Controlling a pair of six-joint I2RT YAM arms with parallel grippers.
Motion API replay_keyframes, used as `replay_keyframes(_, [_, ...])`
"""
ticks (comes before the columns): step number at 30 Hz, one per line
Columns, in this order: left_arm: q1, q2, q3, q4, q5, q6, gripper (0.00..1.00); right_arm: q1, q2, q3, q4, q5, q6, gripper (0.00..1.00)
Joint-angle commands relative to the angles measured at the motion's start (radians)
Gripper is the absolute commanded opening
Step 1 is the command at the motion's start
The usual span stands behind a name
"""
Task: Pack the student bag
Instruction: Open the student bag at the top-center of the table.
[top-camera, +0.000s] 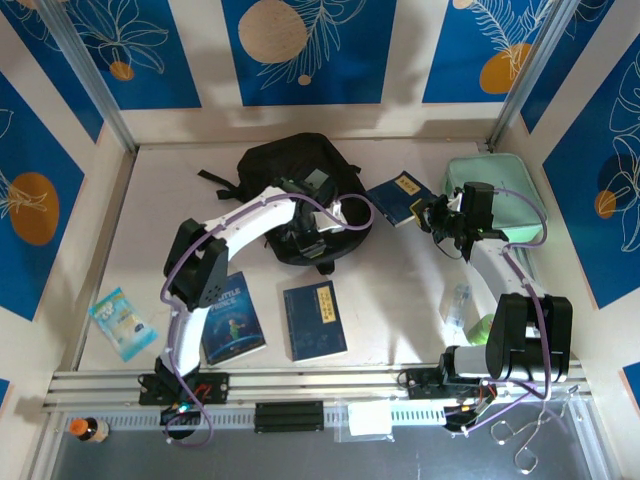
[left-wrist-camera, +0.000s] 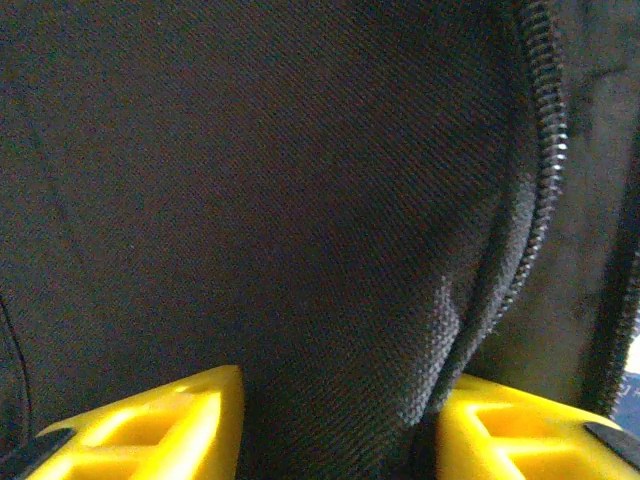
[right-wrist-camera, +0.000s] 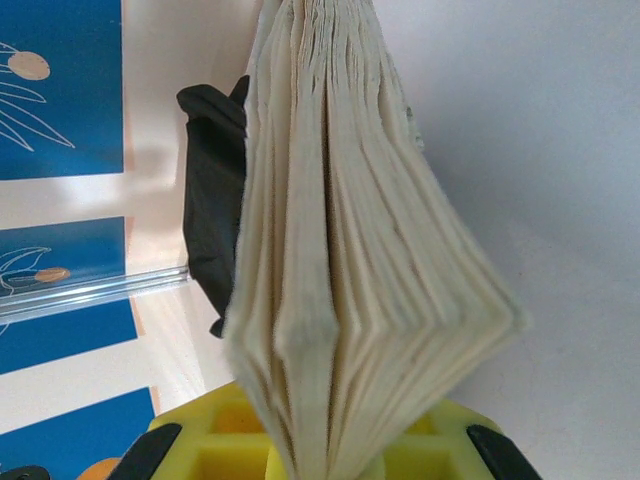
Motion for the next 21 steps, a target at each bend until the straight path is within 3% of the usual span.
replay_keyframes(1, [-0.005,-0.036,0.01,0.036,-0.051,-0.015,0.35,-0.009,-0.016,0.004,0.0,-0.004,-0.02,0.01])
replay_keyframes(10, [0.036,-0.082,0.031,0.041,-0.027,-0.153,0.22,-0.041,-0.142,-0.005,-0.056,0.034,-0.117,0.01])
replay_keyframes(21, [0.141,-0.24,-0.086,0.256,0.126,-0.297,0.08,-0.08,-0.305,-0.05,-0.169,-0.039,-0.16,0.01])
